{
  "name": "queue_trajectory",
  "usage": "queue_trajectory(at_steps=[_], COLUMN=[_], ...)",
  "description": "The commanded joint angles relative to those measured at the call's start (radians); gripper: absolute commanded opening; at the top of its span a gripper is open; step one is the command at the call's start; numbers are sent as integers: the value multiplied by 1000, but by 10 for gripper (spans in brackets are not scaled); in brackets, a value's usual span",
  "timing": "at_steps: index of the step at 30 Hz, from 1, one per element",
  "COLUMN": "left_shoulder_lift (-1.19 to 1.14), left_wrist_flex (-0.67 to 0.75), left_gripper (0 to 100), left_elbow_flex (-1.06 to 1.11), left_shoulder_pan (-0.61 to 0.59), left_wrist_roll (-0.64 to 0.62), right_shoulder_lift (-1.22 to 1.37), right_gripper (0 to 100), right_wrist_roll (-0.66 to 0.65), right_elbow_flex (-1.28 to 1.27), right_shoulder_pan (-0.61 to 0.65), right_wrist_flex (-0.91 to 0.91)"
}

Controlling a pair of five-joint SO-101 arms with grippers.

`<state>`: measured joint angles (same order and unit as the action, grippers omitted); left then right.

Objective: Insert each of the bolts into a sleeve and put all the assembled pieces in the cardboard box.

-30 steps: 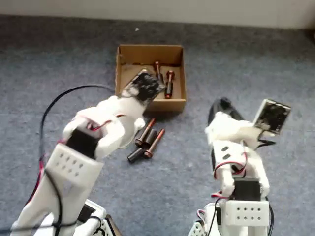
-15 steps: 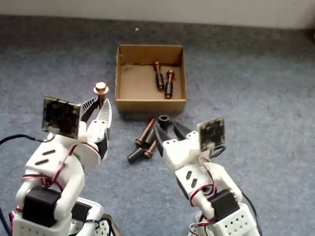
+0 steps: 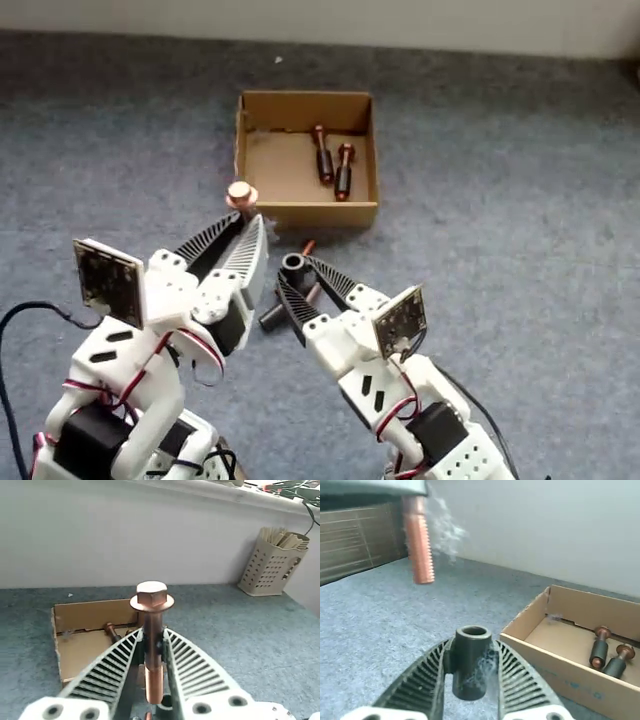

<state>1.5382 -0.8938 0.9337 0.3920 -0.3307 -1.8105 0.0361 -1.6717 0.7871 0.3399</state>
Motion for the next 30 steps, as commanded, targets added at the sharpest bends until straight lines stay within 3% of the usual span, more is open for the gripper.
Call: queue_trajectory(at_steps=[1, 13, 30], left_shoulder_lift=[30, 31, 33], left_wrist_flex=[95, 143, -48], left_gripper=[6, 6, 6], left_elbow_flex=[68, 127, 122], left_shoulder_pan=[48, 53, 99], left_wrist_roll=[-11, -6, 68], right_shoulder_lift=[-24, -24, -25], right_gripper=[5, 5, 5], right_wrist_roll=[-8, -9, -9], right_elbow_flex=[-73, -71, -24], right_shoulder_pan=[54, 68, 30], right_wrist_flex=[-27, -28, -25])
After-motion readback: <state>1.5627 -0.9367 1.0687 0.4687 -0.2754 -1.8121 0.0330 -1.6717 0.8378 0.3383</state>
